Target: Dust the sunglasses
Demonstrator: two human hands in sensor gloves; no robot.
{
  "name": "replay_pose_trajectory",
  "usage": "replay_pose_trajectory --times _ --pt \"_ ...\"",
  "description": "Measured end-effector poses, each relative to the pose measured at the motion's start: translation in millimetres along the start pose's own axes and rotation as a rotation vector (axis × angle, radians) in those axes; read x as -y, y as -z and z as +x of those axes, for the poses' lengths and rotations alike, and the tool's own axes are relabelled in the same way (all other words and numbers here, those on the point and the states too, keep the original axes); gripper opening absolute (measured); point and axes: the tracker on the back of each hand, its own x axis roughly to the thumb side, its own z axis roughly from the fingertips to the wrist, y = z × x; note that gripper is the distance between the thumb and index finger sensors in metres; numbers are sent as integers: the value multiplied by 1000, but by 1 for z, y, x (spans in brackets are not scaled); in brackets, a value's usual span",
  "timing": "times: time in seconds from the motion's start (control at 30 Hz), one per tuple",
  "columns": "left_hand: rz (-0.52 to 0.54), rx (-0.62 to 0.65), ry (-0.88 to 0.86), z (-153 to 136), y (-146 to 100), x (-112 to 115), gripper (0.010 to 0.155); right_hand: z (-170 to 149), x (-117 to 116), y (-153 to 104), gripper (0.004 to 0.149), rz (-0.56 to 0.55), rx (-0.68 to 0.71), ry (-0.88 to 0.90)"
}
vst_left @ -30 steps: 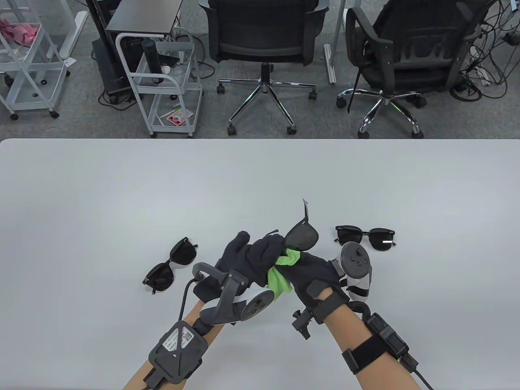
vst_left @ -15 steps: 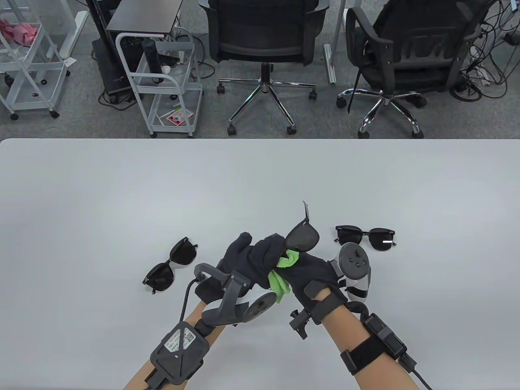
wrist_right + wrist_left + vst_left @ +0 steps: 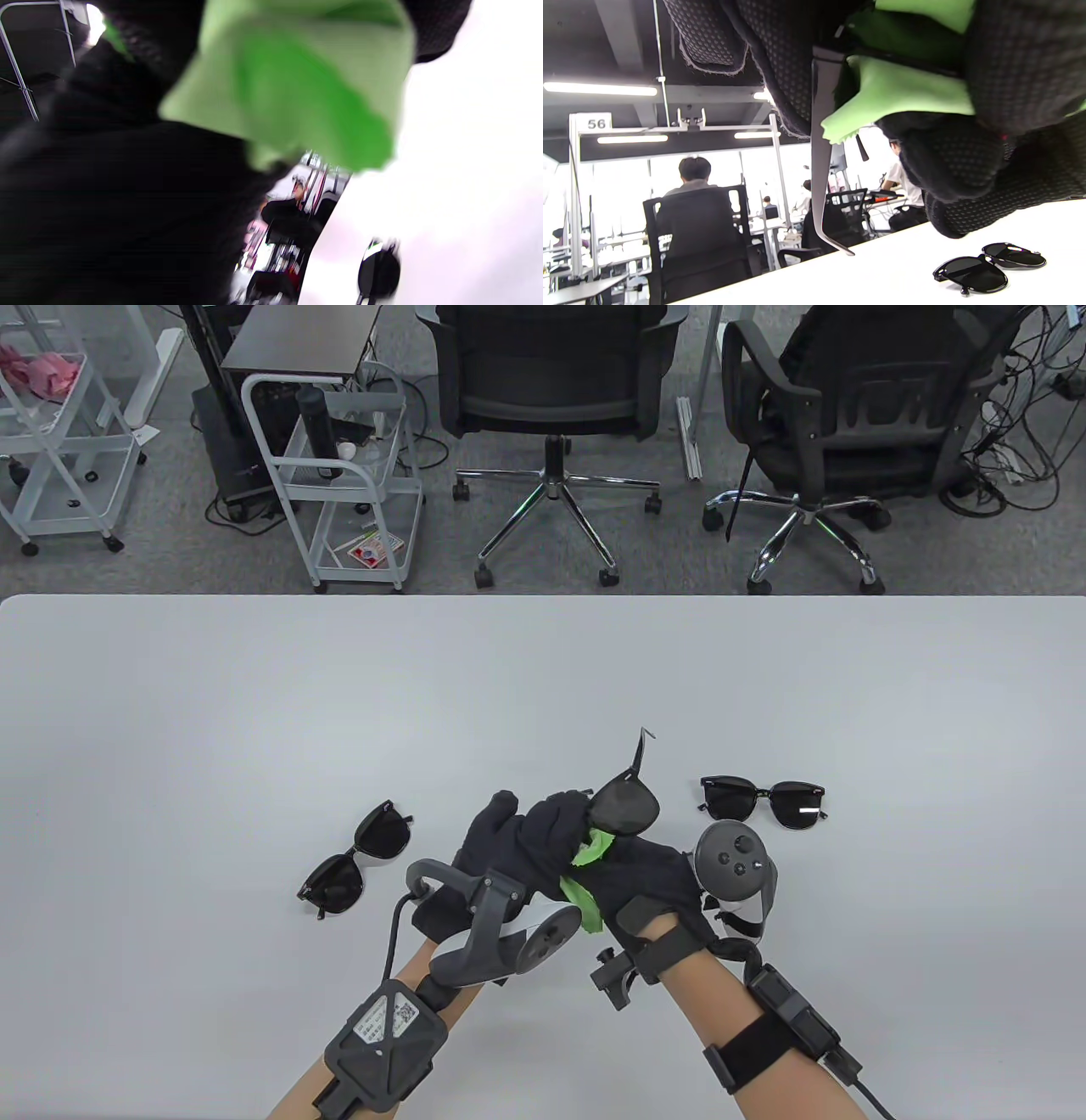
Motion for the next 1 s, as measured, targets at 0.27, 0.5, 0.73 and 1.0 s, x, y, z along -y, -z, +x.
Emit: replay_pose_trajectory --times 0.27,0.5,0.73,1.0 --pt "-100 -153 -58 -41 1 10 93 24 43 -12 47 -156 167 -141" --pt "-210 -157 -136 -64 0 23 92 52 86 -25 51 -310 356 -378" --pt "-195 -4 -62 -48 0 20 92 53 54 -13 59 87 388 -550" --pt "-123 105 154 -34 -4 19 88 60 32 -12 46 251 402 -572"
